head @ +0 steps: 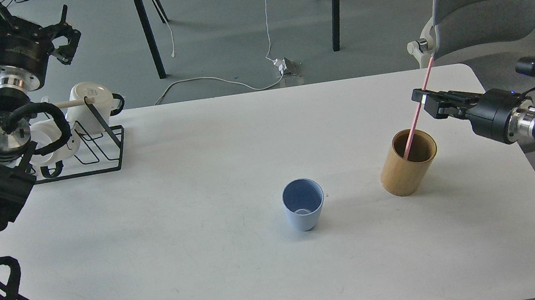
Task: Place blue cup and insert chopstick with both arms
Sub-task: 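Pull the straw up out of the tan cup with the right gripper, then lower the straw into the blue cup with the right gripper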
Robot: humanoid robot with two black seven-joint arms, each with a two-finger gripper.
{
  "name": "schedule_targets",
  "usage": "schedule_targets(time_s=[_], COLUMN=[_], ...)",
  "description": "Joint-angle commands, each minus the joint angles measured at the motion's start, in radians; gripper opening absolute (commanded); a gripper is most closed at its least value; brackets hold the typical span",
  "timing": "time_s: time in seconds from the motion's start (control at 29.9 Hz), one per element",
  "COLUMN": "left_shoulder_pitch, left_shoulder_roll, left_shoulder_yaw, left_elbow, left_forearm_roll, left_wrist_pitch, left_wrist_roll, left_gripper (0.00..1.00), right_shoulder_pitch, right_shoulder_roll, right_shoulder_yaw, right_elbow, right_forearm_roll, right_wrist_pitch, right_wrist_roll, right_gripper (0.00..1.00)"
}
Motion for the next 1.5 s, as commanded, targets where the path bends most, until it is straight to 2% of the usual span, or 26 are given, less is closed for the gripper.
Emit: schedule_targets(time_s=[0.0, 0.13, 0.3, 0.43, 0.63, 0.9, 1.07, 1.27, 1.47], left_shoulder_pitch=[0.0, -0.002, -0.002, -0.002, -0.005, -0.008, -0.006, -0.008, -0.006], left_shoulder_roll=[0.005, 0.011, 0.014, 0.017, 0.018, 0.02, 0.02, 0.029, 0.048], left_shoulder_yaw=[0.0, 0.0, 0.0, 0.0, 0.0, 0.0, 0.0, -0.001, -0.001], left_elbow=[0.0, 0.0, -0.001, -0.001, -0.001, -0.001, -0.001, -0.001, -0.001], left_forearm_roll=[0.0, 0.0, 0.0, 0.0, 0.0, 0.0, 0.0, -0.002, -0.002], left_wrist_pitch=[0.0, 0.0, 0.0, 0.0, 0.0, 0.0, 0.0, 0.0, 0.0], left_wrist_roll=[-0.001, -0.002, -0.002, -0.002, -0.001, 0.001, 0.001, 0.001, -0.001], left_gripper=[1.0, 1.0, 1.0, 1.0, 1.0, 1.0, 1.0, 1.0, 1.0], right_shoulder_pitch=[0.106, 0.228, 0.278, 0.261, 0.209, 0.196, 0.183, 0.167, 0.166], right_shoulder_roll=[-0.052, -0.052, 0.018, 0.115, 0.244, 0.307, 0.32, 0.425, 0.449], right_shoulder_yaw=[0.003, 0.011, 0.012, -0.001, -0.05, -0.133, -0.138, -0.14, -0.14], right_elbow=[0.014, 0.015, 0.038, 0.073, 0.081, 0.069, 0.055, 0.0, -0.025], right_forearm_roll=[0.004, 0.013, 0.015, 0.015, 0.01, -0.005, -0.004, -0.005, -0.005], right_wrist_pitch=[0.028, 0.103, 0.134, 0.156, 0.156, 0.156, 0.156, 0.156, 0.156], right_wrist_roll=[0.001, -0.005, -0.019, -0.042, -0.044, -0.044, -0.044, -0.044, -0.045], right_gripper=[0.04, 0.04, 0.04, 0.04, 0.04, 0.04, 0.04, 0.05, 0.05])
